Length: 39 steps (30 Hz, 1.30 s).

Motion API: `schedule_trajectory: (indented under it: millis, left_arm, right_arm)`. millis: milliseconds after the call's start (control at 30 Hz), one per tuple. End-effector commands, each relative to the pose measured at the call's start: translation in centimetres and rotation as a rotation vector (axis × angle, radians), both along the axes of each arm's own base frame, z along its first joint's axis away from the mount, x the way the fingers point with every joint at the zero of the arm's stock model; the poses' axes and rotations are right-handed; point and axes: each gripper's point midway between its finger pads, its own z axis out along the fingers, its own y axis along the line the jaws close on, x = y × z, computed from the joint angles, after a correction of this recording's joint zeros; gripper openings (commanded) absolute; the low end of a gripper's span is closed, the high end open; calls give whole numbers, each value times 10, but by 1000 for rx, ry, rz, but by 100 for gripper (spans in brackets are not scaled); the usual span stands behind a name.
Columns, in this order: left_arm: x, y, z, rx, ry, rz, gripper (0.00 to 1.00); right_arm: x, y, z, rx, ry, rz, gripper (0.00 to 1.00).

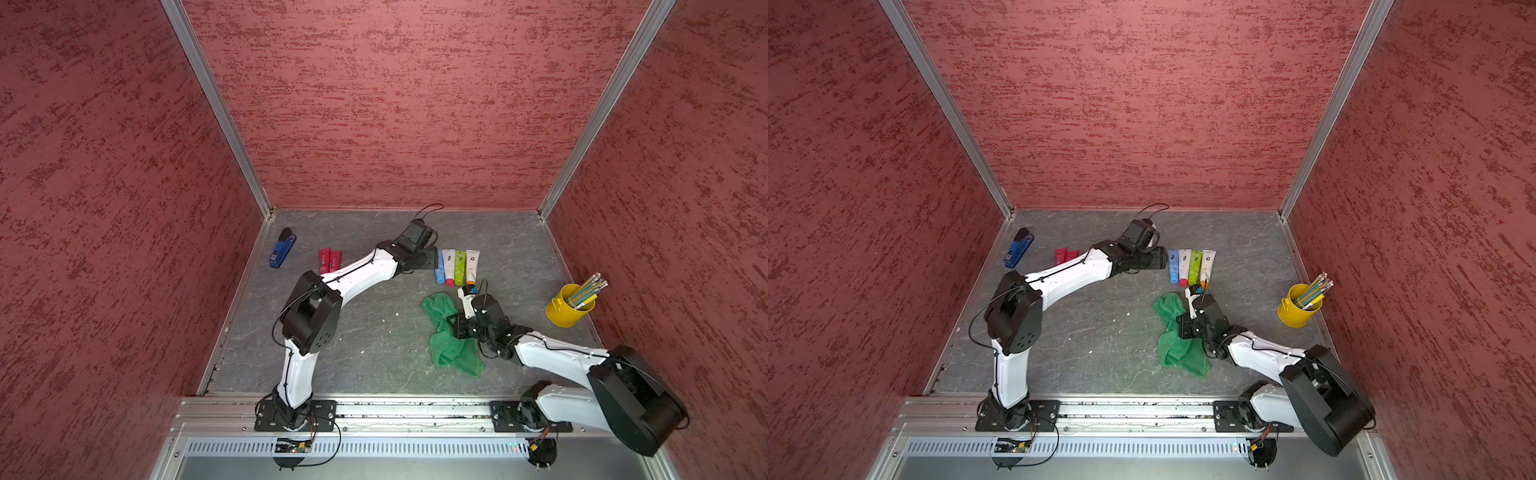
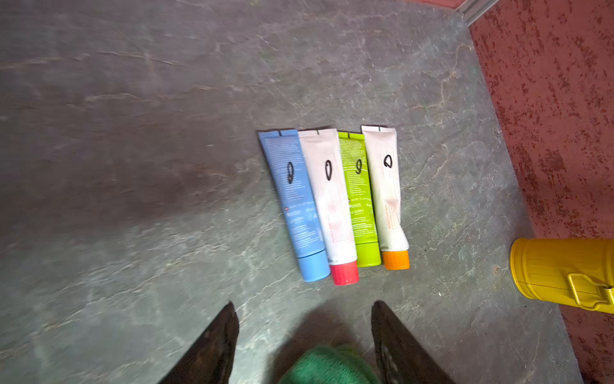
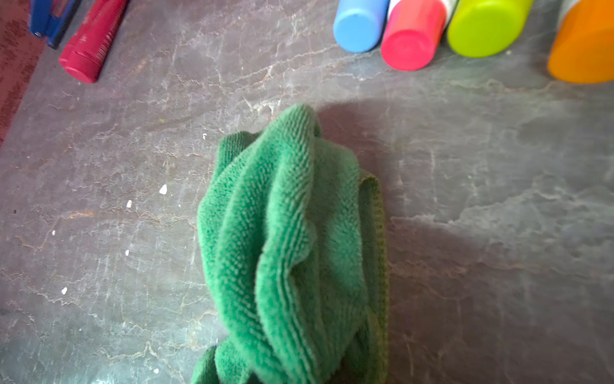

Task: Wipe the surface of the toothpaste tube
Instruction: Move the toothpaste to the center of the board.

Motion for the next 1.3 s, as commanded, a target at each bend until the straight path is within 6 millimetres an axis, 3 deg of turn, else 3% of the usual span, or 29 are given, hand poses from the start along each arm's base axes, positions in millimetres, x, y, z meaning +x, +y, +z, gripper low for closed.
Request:
schedule_trajectory:
  millis: [0,133,367,700,1033,1267]
  left_arm:
    - [4,-1,-35,10,73,25,65]
    - [6,-8,-53,20,89,24,65]
    - [6,-8,-64,55,117,10,64]
    - [9,-30,-85,47,158,-32,64]
    - [13,-30,-117,111,187,-26,64]
    - [4,-9,-121,178,212,-16,44]
  right_arm:
    - [1,6,5,-6,-21,24,0]
    - [1,4,13,6,-56,10,0]
    - [1,4,13,3,-58,14,0]
    - [0,10,10,-7,-48,37,0]
    - [-1,11,11,-7,-54,44,0]
    - [-2,12,13,-1,-60,49,0]
